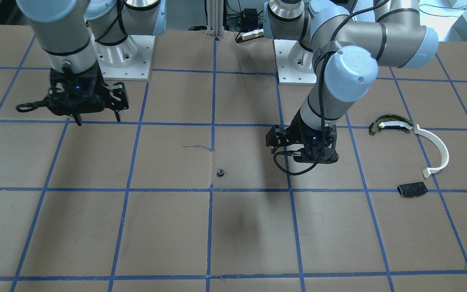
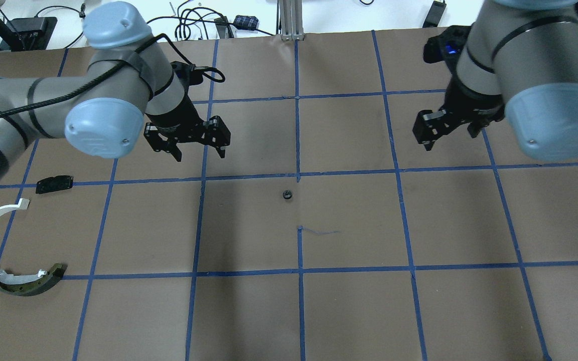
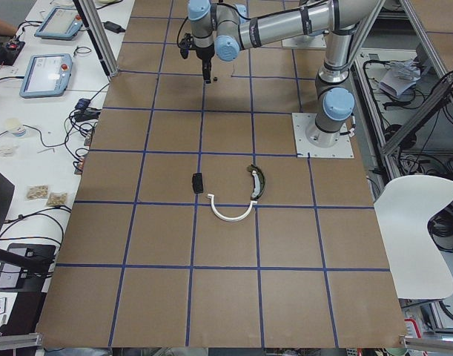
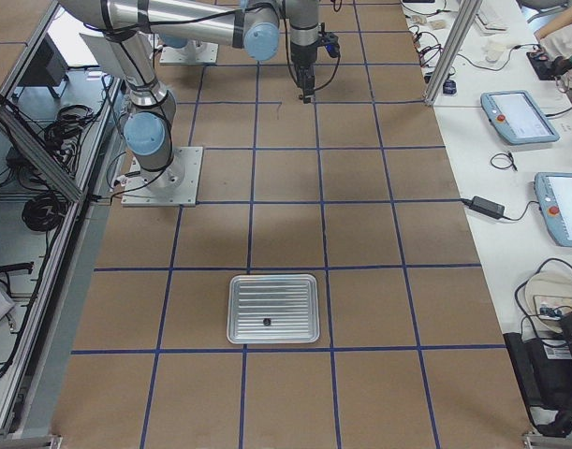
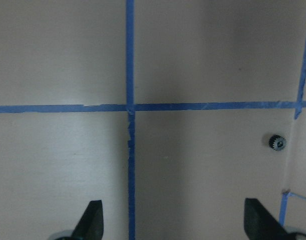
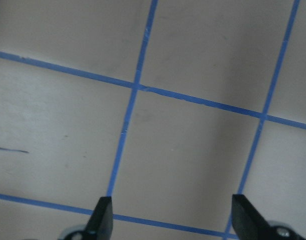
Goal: Place bearing gear from tray to pile
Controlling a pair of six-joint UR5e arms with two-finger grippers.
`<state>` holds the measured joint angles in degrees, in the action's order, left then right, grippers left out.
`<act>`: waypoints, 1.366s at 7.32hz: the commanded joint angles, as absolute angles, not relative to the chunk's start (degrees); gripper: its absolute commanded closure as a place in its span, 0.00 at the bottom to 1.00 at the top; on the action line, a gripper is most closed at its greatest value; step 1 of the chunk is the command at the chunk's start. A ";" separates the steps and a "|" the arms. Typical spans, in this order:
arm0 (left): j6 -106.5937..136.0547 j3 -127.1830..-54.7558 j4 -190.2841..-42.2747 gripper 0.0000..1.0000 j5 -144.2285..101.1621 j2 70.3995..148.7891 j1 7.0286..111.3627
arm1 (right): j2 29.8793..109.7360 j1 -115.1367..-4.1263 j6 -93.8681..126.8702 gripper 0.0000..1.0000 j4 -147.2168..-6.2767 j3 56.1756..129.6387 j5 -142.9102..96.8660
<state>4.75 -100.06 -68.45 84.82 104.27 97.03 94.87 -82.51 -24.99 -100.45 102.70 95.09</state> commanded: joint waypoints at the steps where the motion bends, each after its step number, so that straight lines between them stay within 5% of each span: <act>1: 9.13 -100.11 -59.37 0.00 84.72 110.45 103.51 | 96.59 -72.90 -42.03 0.15 -100.11 103.62 95.54; 5: 12.57 -100.28 -54.93 0.00 89.63 116.45 111.26 | 97.92 -46.41 -72.42 0.15 -109.10 112.12 94.24; 7: 12.39 -100.20 -54.50 0.00 89.65 118.55 111.44 | 88.39 -32.14 -92.70 0.13 -128.14 116.79 84.51; 9: 12.39 -100.20 -54.49 0.00 89.65 119.79 111.45 | 74.68 -25.59 -98.17 0.17 -135.16 112.71 84.25; 10: 12.65 -100.20 -54.49 0.15 89.82 119.88 111.45 | 68.44 -25.66 -98.35 0.17 -135.09 107.72 90.99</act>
<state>12.39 -100.20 -54.50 89.70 119.49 111.42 76.59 -27.06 -96.86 -133.36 112.55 85.46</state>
